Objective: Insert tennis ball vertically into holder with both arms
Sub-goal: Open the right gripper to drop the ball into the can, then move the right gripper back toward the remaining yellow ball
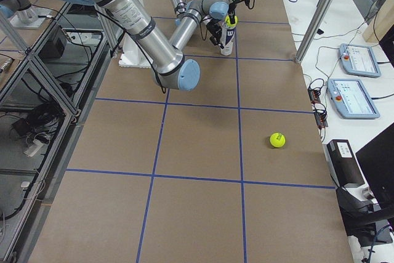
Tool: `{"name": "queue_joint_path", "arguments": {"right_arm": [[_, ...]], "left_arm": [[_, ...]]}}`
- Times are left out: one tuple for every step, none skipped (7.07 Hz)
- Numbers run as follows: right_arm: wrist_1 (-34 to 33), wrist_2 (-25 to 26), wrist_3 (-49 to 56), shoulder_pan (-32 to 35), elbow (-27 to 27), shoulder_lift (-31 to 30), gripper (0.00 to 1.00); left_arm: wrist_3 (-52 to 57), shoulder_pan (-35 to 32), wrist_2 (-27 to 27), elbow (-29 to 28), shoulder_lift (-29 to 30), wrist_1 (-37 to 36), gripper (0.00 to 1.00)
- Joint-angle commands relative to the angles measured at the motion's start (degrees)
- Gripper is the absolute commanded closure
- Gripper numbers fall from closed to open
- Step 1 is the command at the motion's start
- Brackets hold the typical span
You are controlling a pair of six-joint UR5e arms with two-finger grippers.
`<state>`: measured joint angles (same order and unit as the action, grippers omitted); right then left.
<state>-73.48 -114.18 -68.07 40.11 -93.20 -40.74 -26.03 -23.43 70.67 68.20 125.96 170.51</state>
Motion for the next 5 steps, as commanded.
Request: {"name": "queue_joint_path", "arguments": {"right_arm": [[-0.08, 0.45, -0.31, -0.12, -1.02, -0.30, 0.01], [-0.17, 0.45, -0.31, -0.12, -1.11, -0.30, 0.01], [-0.17, 0.45, -0.31, -0.12, -2.15, -0.82, 0.01], [-0.08, 0.27, -0.23, -0.03, -3.82, -2.13, 0.01], [-0.08, 0.19, -0.23, -0.03, -4.10, -2.41, 0.01]], "left_arm": [[0.01, -0.03, 0.00, 0.09, -0.01, 0.00, 0.14], [0.10, -0.03, 0.00, 0.09, -0.01, 0.00, 0.14], [0.10, -0.12, 0.00, 0.09, -0.01, 0.00, 0.14], [0.10, -0.12, 0.00, 0.09, -0.01, 0.09, 0.14], [0.10, -0.12, 0.00, 0.09, -0.01, 0.00, 0.14]]}}
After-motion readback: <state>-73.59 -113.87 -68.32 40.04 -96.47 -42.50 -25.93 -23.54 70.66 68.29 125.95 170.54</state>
